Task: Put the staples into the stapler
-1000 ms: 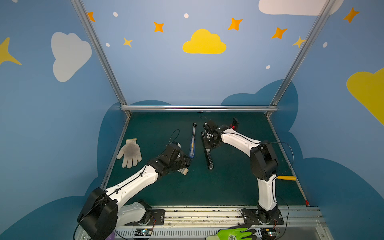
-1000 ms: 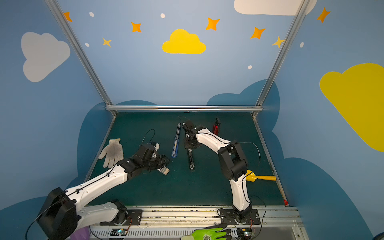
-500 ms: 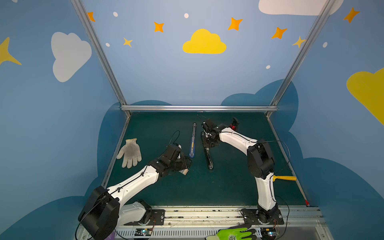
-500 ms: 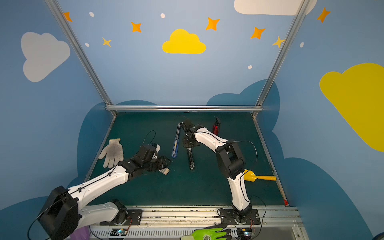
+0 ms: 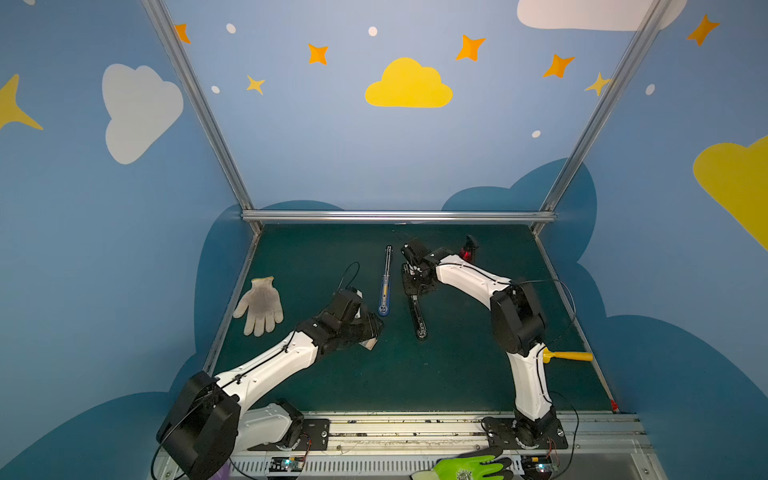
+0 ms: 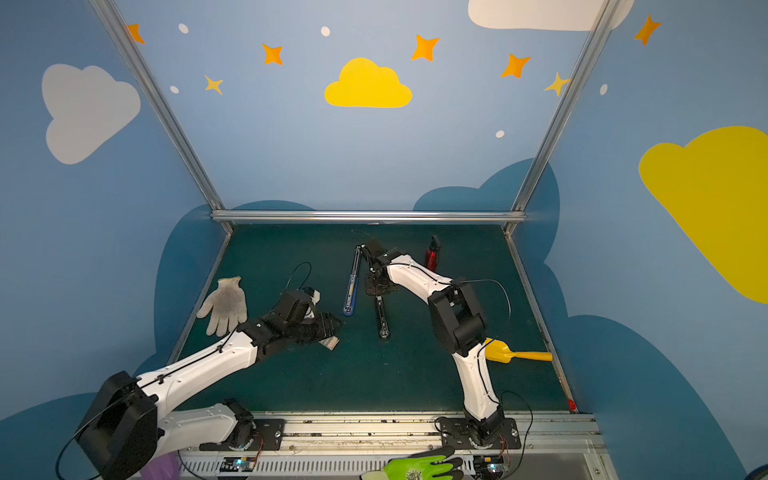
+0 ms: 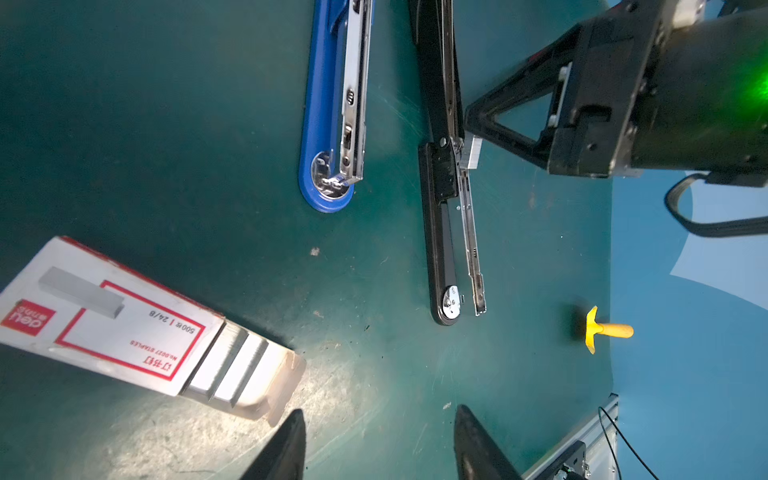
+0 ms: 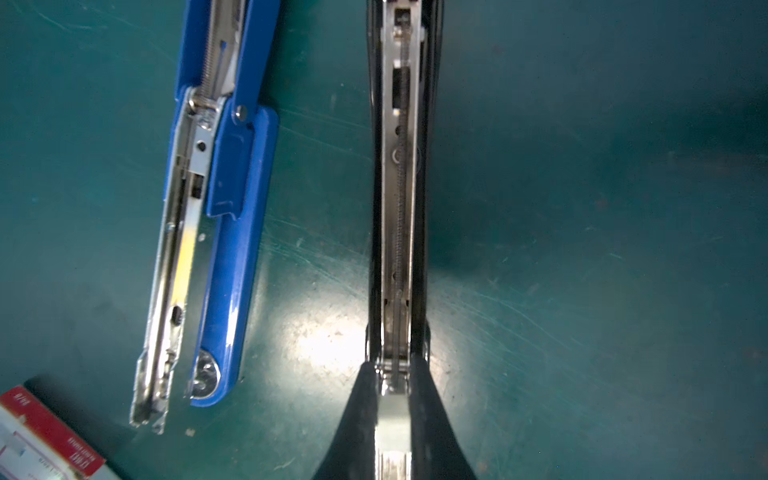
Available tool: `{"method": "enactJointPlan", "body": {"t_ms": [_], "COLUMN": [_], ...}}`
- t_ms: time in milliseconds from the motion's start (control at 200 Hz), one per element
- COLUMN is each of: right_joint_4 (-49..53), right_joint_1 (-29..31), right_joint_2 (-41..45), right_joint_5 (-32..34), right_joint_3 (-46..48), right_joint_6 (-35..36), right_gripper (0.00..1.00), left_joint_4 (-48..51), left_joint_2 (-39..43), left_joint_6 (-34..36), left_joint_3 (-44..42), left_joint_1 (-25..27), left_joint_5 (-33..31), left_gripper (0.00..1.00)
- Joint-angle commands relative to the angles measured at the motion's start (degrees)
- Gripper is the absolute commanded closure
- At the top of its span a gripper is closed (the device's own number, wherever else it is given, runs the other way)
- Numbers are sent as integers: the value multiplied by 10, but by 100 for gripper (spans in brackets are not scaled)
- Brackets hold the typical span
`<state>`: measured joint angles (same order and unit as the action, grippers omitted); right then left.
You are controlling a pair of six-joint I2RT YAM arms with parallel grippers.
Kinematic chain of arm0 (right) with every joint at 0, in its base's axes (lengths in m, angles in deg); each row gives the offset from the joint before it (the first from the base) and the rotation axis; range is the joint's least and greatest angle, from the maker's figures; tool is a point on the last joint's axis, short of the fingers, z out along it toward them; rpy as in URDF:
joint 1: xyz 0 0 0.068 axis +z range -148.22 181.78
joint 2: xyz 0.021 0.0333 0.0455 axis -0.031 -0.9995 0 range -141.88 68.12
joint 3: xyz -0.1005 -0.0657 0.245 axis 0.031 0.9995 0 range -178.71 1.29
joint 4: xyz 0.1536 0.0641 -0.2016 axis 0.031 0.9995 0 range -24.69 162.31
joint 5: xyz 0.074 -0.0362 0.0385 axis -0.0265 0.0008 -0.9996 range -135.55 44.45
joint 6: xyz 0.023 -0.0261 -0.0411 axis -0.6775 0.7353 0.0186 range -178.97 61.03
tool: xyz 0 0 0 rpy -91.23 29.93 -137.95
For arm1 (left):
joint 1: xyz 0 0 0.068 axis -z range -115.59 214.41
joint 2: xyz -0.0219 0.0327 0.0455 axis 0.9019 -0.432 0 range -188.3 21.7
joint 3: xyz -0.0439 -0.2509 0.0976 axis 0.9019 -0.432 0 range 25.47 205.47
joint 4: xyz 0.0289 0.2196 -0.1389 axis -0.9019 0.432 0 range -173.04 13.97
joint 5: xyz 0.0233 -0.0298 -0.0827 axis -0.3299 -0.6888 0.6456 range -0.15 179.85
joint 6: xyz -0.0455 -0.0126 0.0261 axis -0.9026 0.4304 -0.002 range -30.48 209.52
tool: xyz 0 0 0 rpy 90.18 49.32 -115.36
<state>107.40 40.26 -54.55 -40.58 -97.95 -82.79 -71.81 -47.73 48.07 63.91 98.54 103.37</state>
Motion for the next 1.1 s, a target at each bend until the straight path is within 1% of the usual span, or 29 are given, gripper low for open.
{"method": "enactJointPlan", "body": {"t_ms": [0, 526, 1092], "right_joint_4": [12, 10, 1], "right_joint_1": [4, 9, 18], "right_joint_2": [-13, -15, 16], "right_joint_5": [7, 9, 25], "right_joint_3": [-10, 1, 44], "right_joint_6": [-2, -5, -10], "right_gripper": [86, 86, 86], "left_joint_4": [-8, -7, -10], "left_joint_2": [-3, -3, 1], "left_joint_6": [-6, -7, -10], "left_joint_3": [-8, -11, -13], "left_joint_1": [-2, -1, -2], "left_joint_5": [1, -3, -4], "left_gripper": [43, 43, 43]}}
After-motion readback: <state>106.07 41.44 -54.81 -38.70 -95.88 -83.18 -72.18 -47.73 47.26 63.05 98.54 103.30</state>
